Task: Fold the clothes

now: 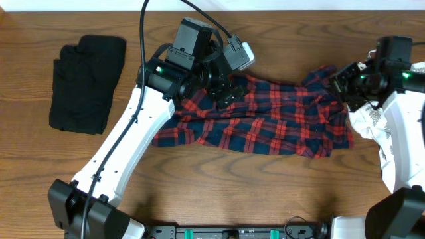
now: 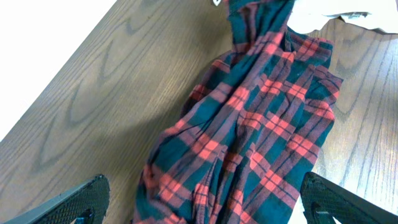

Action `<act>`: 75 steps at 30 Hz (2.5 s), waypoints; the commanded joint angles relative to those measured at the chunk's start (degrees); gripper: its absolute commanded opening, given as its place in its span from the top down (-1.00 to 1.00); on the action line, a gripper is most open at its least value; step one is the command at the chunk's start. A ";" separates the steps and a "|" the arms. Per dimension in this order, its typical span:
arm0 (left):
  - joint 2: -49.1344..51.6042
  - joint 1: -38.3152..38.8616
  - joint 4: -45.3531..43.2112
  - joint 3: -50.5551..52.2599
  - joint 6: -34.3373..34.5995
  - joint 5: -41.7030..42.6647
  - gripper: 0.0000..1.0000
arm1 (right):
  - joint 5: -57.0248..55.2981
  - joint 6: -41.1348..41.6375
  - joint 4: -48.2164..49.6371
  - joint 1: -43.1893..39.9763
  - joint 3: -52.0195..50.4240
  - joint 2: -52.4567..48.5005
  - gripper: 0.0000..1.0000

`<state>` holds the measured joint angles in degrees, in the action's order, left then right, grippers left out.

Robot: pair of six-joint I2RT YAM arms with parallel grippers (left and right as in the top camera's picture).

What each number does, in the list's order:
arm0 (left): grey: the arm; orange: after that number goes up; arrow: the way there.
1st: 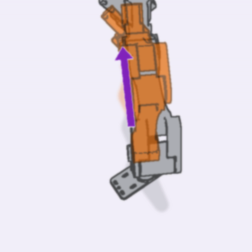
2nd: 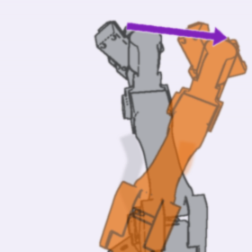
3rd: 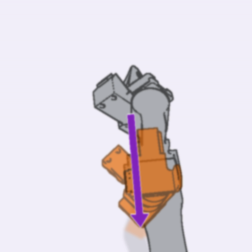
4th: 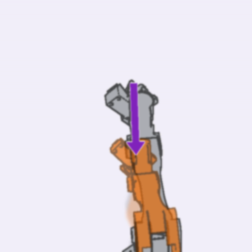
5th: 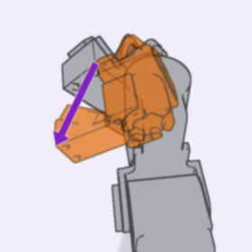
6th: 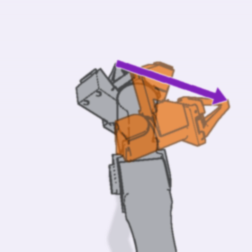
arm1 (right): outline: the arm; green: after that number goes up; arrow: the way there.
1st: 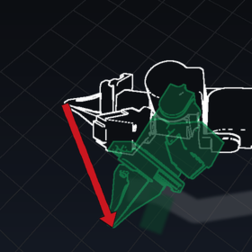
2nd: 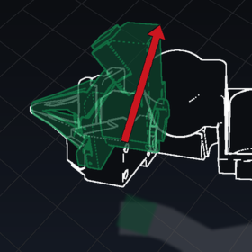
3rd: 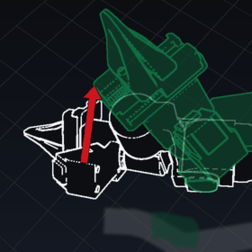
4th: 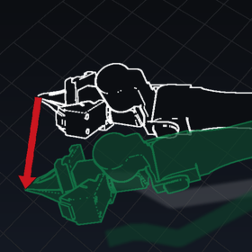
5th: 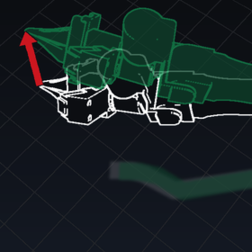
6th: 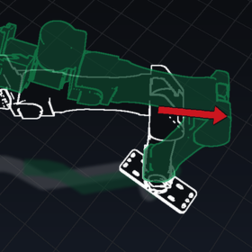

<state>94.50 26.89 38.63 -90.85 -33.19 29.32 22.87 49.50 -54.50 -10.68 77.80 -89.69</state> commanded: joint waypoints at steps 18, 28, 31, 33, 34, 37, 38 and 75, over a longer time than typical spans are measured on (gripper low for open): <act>-0.96 0.02 1.62 -0.98 0.33 -0.48 -0.96 | -9.40 -6.97 -8.09 -0.81 0.17 1.57 0.97; -0.96 0.02 1.62 -0.98 0.35 -0.48 -0.96 | -9.40 -11.26 -5.92 -0.66 0.15 1.55 0.97; -0.96 0.02 1.62 -0.98 0.33 -0.48 -0.96 | -9.38 -11.89 -5.66 -0.37 0.15 1.57 0.97; -0.96 0.02 1.62 -0.98 0.33 -0.48 -0.96 | -9.38 -11.91 -5.44 -0.20 0.15 1.57 0.97; -0.96 0.02 1.62 -1.01 0.33 -0.48 -0.96 | -9.38 -11.91 -5.49 -0.07 0.15 1.57 0.98; -0.96 0.02 1.62 -0.98 0.33 -0.48 -0.96 | -9.49 -12.31 -6.99 0.39 0.15 1.57 0.97; -0.96 0.02 1.62 -0.98 0.33 -0.48 -0.96 | -9.86 -12.11 -8.02 0.44 0.15 1.55 0.96; 20.04 -10.91 -12.07 -0.35 22.80 -16.68 -0.99 | -11.41 -30.08 -8.52 10.80 -0.26 1.51 0.28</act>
<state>113.27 16.45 25.91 -90.85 -13.32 13.06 14.09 20.29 -62.87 -0.32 77.78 -89.38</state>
